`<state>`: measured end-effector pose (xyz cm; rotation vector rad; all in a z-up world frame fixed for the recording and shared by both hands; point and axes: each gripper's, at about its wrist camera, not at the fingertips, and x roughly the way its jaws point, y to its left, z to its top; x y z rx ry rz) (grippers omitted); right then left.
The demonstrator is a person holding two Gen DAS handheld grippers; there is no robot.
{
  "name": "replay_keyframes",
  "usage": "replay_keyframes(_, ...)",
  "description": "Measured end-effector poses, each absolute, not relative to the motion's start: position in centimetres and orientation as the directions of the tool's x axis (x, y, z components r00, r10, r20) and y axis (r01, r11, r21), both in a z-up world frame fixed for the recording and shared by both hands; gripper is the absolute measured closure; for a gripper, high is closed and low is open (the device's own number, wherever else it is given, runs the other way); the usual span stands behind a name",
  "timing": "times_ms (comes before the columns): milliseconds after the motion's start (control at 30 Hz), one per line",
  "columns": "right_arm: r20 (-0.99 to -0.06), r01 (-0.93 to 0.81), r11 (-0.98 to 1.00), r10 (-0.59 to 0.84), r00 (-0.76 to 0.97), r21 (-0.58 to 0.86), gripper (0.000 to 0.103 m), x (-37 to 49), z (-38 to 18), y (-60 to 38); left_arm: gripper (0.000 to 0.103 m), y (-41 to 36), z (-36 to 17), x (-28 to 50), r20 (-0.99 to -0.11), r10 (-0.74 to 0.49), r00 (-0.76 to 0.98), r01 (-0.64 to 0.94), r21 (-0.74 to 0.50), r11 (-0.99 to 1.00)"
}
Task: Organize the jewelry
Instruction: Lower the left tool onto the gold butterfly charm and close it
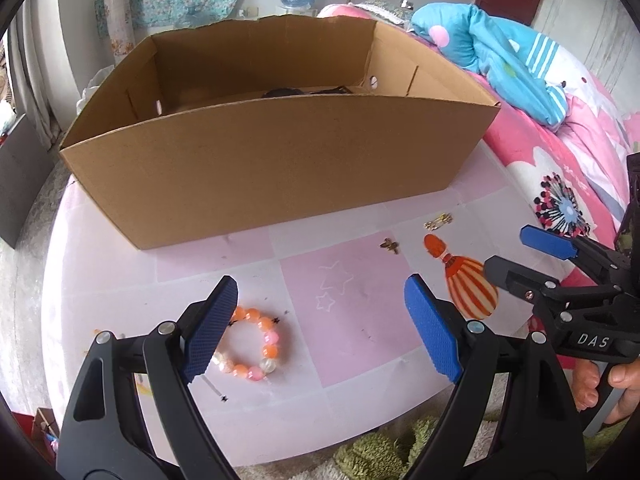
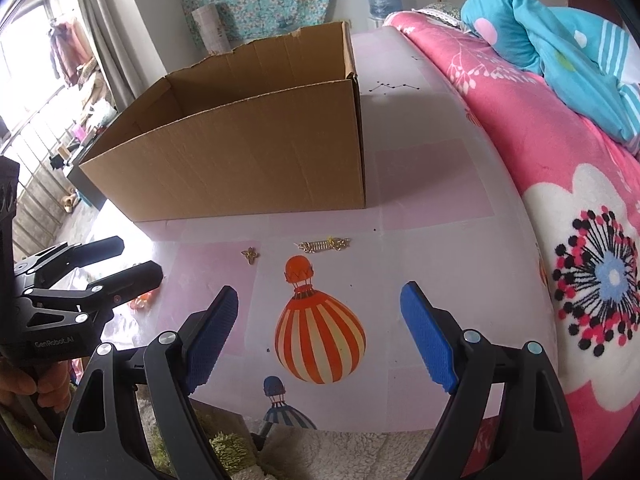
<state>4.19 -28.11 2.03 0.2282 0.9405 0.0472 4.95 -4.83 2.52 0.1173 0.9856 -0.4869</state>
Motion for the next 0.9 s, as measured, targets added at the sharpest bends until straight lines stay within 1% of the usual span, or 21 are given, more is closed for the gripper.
replay_keyframes(133,-0.776,0.048,0.974,0.147,0.614,0.222,0.022,4.4,1.9,-28.4,0.022,-5.8,2.4,5.0,-0.799,-0.386,0.460,0.499,-0.127,0.857)
replay_keyframes(200,-0.771,0.038,0.973,0.156,0.618,0.227,0.022,4.6,1.6,-28.5,0.030,-6.6,2.2,5.1,-0.792,-0.410,0.452,0.534,-0.127,0.836)
replay_keyframes(233,-0.768,0.034,0.973,0.158,0.620,0.228,0.022,4.6,1.5,-28.6,0.033,-6.9,2.1,5.2,-0.792,-0.417,0.446,0.550,-0.125,0.826)
replay_keyframes(300,-0.762,0.016,0.975,0.162,0.627,0.220,0.022,4.8,1.3,-28.7,0.042,-7.7,1.7,5.3,-0.792,-0.432,0.431,0.583,-0.122,0.803)
replay_keyframes(367,-0.757,-0.018,0.981,0.162,0.633,0.194,0.022,5.0,1.0,-28.6,0.047,-8.6,1.3,5.4,-0.794,-0.444,0.415,0.623,-0.108,0.775)
replay_keyframes(400,-0.756,-0.031,0.983,0.159,0.635,0.181,0.024,5.1,1.0,-28.4,0.049,-8.9,1.0,5.4,-0.796,-0.446,0.408,0.641,-0.097,0.761)
replay_keyframes(433,-0.755,-0.049,0.986,0.155,0.638,0.161,0.025,5.2,0.9,-28.3,0.054,-9.3,0.8,5.5,-0.801,-0.445,0.400,0.660,-0.086,0.747)
replay_keyframes(500,-0.753,-0.074,0.988,0.153,0.640,0.138,0.033,5.4,0.7,-28.2,0.066,-10.0,0.3,5.6,-0.812,-0.432,0.393,0.681,-0.058,0.730)
replay_keyframes(533,-0.752,-0.083,0.988,0.155,0.641,0.133,0.037,5.5,0.5,-28.2,0.069,-10.3,0.2,5.6,-0.814,-0.425,0.395,0.688,-0.045,0.724)
replay_keyframes(633,-0.753,-0.100,0.985,0.171,0.635,0.139,0.042,5.9,0.2,-28.3,0.071,-11.2,0.0,5.7,-0.820,-0.414,0.395,0.710,-0.014,0.704)
replay_keyframes(700,-0.756,-0.105,0.983,0.183,0.629,0.151,0.044,6.2,-0.1,-28.6,0.074,-11.5,-0.2,5.9,-0.825,-0.411,0.388,0.719,-0.008,0.695)
replay_keyframes(800,-0.758,-0.104,0.981,0.191,0.624,0.161,0.045,6.5,-0.3,-28.8,0.077,-11.8,-0.6,6.1,-0.830,-0.407,0.381,0.725,-0.004,0.688)
replay_keyframes(867,-0.755,-0.103,0.981,0.194,0.626,0.167,0.045,6.6,-0.3,-28.9,0.082,-11.8,-0.8,6.3,-0.832,-0.406,0.377,0.730,-0.003,0.684)
replay_keyframes(900,-0.755,-0.103,0.980,0.197,0.626,0.170,0.045,6.7,-0.3,-28.9,0.083,-11.9,-0.9,6.4,-0.835,-0.406,0.372,0.733,-0.004,0.680)
